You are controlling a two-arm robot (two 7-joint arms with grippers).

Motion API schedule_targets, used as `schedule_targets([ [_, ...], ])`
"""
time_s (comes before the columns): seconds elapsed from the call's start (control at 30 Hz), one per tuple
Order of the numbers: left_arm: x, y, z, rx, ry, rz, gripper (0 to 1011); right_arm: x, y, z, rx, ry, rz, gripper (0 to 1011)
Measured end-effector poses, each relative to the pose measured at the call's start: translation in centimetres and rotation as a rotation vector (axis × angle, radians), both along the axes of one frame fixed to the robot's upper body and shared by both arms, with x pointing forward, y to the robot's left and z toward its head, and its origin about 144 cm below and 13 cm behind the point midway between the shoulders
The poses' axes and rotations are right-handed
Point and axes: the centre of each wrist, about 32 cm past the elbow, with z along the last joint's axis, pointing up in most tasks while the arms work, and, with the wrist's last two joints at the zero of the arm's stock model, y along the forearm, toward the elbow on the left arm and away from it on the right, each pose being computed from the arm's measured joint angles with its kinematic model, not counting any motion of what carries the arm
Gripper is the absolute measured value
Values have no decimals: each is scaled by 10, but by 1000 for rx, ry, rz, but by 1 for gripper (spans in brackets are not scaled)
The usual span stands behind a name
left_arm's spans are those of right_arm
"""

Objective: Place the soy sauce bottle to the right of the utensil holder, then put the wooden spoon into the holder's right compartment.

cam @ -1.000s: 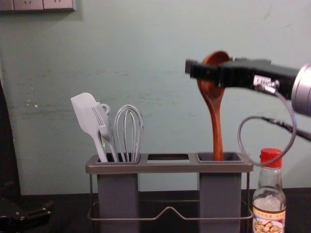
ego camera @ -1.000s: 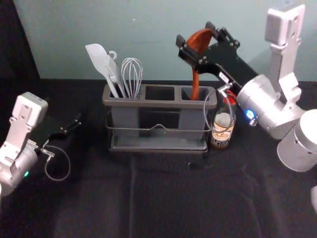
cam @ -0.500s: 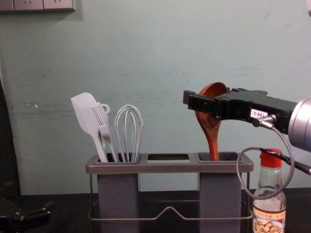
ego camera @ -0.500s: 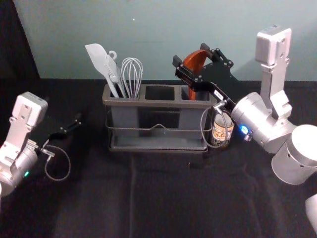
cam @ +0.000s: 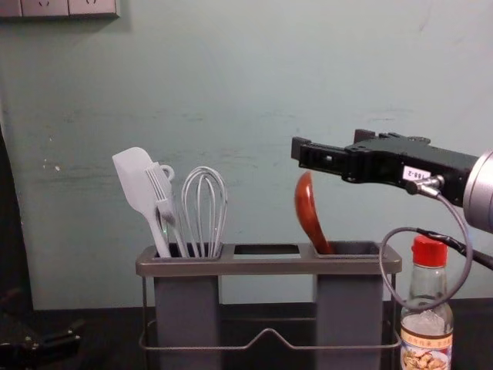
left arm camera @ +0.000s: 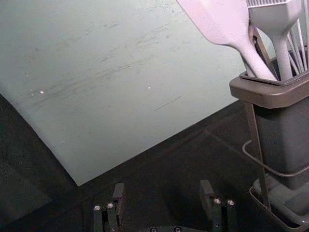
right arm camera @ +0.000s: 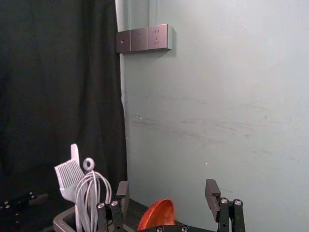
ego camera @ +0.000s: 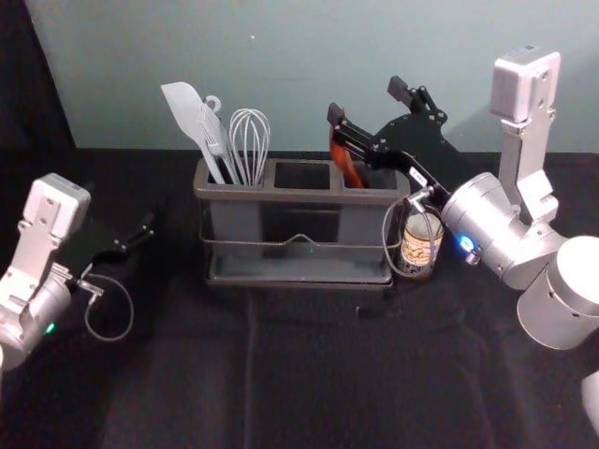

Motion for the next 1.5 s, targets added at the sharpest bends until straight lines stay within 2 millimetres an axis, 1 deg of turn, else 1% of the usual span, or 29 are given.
schedule_targets([
  [0.27,0,0,0,0,0,0,1000,-2,-1,5,-5,-15,-2,1004],
  [0.4,0,0,0,0,0,0,1000,-3,-4,10,-8,-27,-8,1004],
  [0.5,0,0,0,0,0,0,1000,-5,-9,17,-10,-48,-23,1004],
  [0.63,0,0,0,0,0,0,1000,-8,-22,30,-21,-76,-54,1004],
  [0.73,0,0,0,0,0,0,1000,-11,-30,36,-34,-86,-73,1004],
  [0.77,0,0,0,0,0,0,1000,-12,-35,39,-43,-90,-85,1004],
  [0.97,0,0,0,0,0,0,1000,-20,-56,47,-72,-96,-132,1004],
  [1.13,0,0,0,0,0,0,1000,-23,-68,47,-84,-89,-167,1004],
  [1.27,0,0,0,0,0,0,1000,-26,-75,43,-94,-79,-198,1004],
  [1.5,0,0,0,0,0,0,1000,-33,-86,24,-147,-44,-281,1004],
])
